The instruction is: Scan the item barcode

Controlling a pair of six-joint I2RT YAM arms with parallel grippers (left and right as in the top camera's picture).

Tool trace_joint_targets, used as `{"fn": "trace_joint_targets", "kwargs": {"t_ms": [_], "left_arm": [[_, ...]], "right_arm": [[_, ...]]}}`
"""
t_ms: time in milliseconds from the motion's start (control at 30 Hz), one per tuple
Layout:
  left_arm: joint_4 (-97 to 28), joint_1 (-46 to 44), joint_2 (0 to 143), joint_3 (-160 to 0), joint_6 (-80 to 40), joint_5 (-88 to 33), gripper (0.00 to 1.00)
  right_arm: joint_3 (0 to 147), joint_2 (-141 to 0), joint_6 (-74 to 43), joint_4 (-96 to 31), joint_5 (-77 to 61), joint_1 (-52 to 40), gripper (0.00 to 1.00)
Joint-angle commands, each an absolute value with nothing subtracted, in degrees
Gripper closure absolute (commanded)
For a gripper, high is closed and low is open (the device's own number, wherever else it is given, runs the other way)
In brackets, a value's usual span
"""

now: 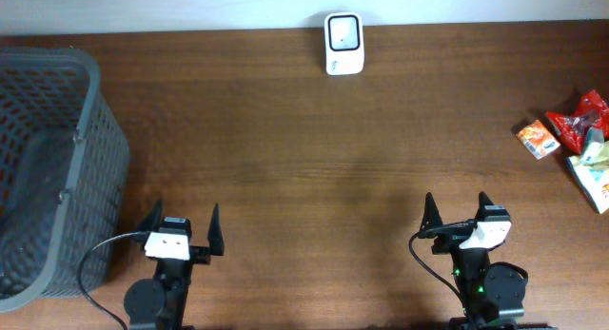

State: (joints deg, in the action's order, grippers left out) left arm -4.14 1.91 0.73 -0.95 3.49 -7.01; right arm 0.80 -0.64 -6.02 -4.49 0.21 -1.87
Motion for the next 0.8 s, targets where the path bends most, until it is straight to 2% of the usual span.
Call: {"fn": "trace_joint_targets", "kwargs": {"t_ms": [0,767], "left_arm": [[-4.3,2.2,0.3,-0.5,4.4,-6.0,0.01],[-4.2,2.2,0.3,-0.5,4.4,-6.0,0.01]], "right_arm": [[0.3,-0.2,-6.3,-4.7,0.7,-2.2,0.02],[0.3,-0.2,-6.3,-4.5,2.9,-2.2,0.02]]}}
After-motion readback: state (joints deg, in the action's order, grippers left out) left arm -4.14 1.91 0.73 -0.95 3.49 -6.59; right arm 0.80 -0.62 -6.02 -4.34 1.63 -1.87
